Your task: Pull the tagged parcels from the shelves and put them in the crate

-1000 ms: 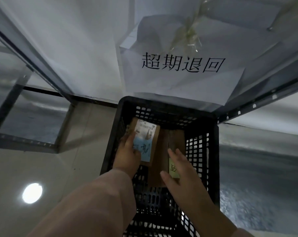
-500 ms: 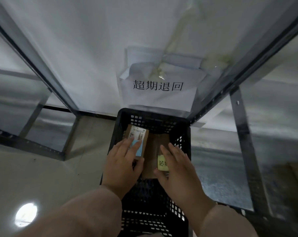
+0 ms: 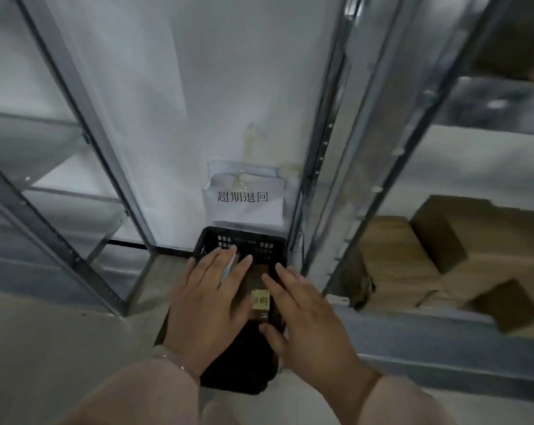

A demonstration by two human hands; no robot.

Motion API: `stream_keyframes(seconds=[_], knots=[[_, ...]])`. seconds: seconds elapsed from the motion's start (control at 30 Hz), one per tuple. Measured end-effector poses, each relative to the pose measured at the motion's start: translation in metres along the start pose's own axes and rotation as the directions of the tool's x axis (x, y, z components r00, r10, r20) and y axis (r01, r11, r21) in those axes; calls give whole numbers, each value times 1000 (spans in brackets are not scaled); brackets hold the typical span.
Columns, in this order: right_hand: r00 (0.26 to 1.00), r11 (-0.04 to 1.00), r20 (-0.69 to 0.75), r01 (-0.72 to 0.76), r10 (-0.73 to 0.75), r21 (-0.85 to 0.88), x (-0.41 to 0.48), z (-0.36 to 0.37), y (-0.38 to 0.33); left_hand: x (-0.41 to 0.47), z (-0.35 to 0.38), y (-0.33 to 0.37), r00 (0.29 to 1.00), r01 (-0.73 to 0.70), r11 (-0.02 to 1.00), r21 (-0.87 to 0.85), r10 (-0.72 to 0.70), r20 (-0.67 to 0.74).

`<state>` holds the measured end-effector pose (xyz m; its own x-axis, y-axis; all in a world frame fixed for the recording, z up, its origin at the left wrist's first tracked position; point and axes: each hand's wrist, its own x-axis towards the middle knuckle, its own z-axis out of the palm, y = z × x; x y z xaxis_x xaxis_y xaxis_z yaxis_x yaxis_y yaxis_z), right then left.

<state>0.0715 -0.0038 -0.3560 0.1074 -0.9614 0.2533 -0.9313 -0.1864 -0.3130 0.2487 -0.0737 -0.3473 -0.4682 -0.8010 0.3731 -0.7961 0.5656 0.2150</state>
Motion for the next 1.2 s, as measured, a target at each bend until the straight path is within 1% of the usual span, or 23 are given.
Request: stream_keyframes(seconds=[0.07,0.17,0.27,0.33,0.47,0.57,0.67,0.77,0.87,1.0,1.13,1.2], knots=[[998,1000,-65,8,-9,-26,-39,-40,5,-12,-22,44,997,-56,998,-5,56,-62],[982,997,-188,-39,27,-62,-91,-103,22,-16,-48,113,972,-181,983,-41,173,-161],[939,983,-331,-142,95,-119,-132,-165,43,-4,-70,185,936,-301,952,-53,285,-207],[906,964,-402,-214,136,-157,-157,-201,57,8,-81,231,907,-375,925,-67,351,-231],[847,903,-484,-365,221,-227,-206,-263,86,30,-99,316,854,-481,874,-71,448,-263],[790,850,-542,-471,288,-235,-241,-297,109,45,-103,372,816,-548,830,-103,504,-284],[734,802,-588,-554,341,-226,-271,-326,133,63,-100,426,769,-616,772,-158,546,-332],[704,760,-607,-604,368,-239,-295,-353,162,80,-93,477,747,-649,729,-218,556,-364],[675,718,-631,-646,382,-258,-308,-382,197,103,-83,524,719,-681,694,-234,575,-390],[632,669,-663,-697,402,-259,-304,-423,249,143,-73,578,708,-698,660,-277,579,-405],[621,650,-666,-713,413,-262,-289,-451,298,184,-64,619,704,-702,649,-292,574,-418],[604,652,-678,-720,418,-240,-283,-461,323,206,-62,638,707,-701,639,-316,568,-421]])
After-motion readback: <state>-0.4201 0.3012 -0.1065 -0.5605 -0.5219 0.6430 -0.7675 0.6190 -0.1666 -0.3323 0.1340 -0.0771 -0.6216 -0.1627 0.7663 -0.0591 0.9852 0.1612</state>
